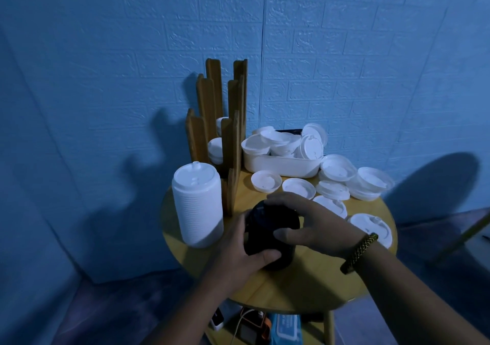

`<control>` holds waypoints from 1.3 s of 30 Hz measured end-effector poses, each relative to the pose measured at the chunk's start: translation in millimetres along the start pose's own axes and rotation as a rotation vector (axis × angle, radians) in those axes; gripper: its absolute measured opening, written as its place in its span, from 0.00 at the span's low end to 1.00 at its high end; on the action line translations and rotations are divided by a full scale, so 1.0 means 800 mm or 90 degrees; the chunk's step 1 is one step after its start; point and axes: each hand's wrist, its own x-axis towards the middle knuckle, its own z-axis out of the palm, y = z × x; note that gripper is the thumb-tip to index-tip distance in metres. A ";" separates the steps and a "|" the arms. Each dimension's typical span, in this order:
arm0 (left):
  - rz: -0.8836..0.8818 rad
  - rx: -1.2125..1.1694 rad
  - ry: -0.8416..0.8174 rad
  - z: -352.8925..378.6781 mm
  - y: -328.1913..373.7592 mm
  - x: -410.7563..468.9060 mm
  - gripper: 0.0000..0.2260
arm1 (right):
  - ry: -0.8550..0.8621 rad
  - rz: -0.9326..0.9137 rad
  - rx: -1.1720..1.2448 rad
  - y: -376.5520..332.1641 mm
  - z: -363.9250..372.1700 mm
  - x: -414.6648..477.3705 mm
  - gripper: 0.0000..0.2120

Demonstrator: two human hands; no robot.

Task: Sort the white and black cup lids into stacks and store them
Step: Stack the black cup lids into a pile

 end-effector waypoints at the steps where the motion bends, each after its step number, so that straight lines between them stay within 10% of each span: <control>1: -0.003 -0.003 -0.004 -0.001 -0.001 0.001 0.35 | -0.017 0.004 -0.005 0.000 -0.004 0.002 0.26; 18: 0.020 0.035 0.008 0.005 -0.004 0.003 0.41 | 0.042 0.029 -0.133 -0.009 0.016 0.004 0.30; 26: 0.033 0.078 0.012 0.008 0.001 -0.001 0.41 | 0.219 0.076 0.153 0.016 0.063 -0.032 0.42; 39: 0.022 0.141 0.023 0.007 0.001 0.001 0.46 | 0.181 0.076 0.113 0.035 0.069 -0.037 0.45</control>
